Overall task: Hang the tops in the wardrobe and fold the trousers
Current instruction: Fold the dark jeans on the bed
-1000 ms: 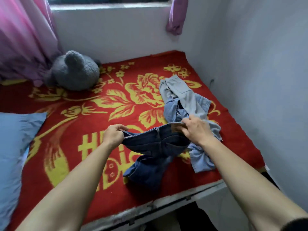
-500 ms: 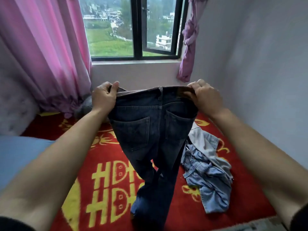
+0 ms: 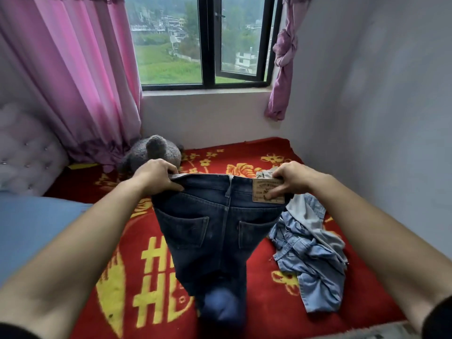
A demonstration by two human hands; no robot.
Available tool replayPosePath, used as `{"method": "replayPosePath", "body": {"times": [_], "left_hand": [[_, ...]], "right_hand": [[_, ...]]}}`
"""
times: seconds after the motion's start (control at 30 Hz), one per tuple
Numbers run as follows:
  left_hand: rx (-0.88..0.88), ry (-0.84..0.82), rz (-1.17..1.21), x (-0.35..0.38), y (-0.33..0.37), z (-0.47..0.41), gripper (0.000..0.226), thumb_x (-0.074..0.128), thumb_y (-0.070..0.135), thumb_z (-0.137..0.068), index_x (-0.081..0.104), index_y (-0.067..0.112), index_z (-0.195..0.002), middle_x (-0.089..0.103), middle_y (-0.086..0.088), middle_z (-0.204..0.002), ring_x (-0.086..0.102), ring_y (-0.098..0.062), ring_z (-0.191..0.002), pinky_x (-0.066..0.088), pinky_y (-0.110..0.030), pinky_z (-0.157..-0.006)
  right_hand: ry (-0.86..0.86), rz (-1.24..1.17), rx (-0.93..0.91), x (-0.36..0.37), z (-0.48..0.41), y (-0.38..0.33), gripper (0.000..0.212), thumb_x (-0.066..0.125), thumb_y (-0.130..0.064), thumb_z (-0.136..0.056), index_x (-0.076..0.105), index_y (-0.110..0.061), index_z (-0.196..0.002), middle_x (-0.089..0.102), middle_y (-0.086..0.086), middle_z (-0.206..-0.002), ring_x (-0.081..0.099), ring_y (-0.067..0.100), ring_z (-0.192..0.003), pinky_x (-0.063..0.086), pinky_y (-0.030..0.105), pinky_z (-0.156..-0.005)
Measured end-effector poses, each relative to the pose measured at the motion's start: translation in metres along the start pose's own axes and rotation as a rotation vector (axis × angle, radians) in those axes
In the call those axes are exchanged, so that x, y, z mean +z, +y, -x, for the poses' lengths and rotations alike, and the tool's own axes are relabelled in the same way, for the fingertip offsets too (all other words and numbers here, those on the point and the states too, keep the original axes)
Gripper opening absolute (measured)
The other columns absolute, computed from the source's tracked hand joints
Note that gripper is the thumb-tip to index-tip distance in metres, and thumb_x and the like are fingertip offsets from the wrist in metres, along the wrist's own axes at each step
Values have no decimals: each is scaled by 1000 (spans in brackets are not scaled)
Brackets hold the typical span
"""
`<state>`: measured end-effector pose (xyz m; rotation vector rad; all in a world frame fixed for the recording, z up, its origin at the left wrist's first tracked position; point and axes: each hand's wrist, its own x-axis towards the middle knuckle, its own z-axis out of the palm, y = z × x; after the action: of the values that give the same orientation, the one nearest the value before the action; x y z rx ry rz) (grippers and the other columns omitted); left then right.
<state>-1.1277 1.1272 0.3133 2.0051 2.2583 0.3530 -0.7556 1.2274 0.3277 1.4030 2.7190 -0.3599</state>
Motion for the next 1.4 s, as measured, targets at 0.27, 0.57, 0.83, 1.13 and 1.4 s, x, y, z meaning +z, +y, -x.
{"method": "replayPosePath", "body": {"times": [0.27,0.57,0.83,1.13,1.4], "left_hand": [[-43,-65,-112,55,1,29,35,76,56,-63,57,32,-81,63,11,-86,54,-14,-78,40,-29,-63],[50,119,195,73,-2,49,21,69,22,-84,65,39,-98,55,12,-94,60,-16,-90,51,-37,-76],[216,-42,-485,92,9,54,28,59,20,-84,57,34,-108,49,0,-114,47,-21,-110,40,-35,-80],[62,-375,-394,103,-2,63,52,65,20,-86,50,45,-129,44,3,-116,45,-20,-109,45,-32,-74],[-29,-191,-212,125,-5,72,62,63,51,-80,51,32,-138,49,13,-140,51,-15,-119,49,-34,-87]], "right_hand": [[197,259,-97,63,7,-4,22,57,-29,-93,44,-20,-108,63,4,-108,62,29,-98,46,36,-73],[270,382,-285,97,27,-5,51,45,-13,-92,52,-38,-136,44,7,-144,67,29,-93,53,41,-63],[15,376,-201,119,13,-14,46,51,-11,-94,49,-29,-137,52,5,-128,53,24,-119,53,42,-87],[79,300,-173,125,16,-7,39,47,-29,-99,51,-17,-137,48,6,-129,52,25,-117,54,42,-85],[163,121,-115,132,20,-5,71,59,-48,-89,42,-8,-146,43,7,-141,48,25,-126,48,39,-100]]}}
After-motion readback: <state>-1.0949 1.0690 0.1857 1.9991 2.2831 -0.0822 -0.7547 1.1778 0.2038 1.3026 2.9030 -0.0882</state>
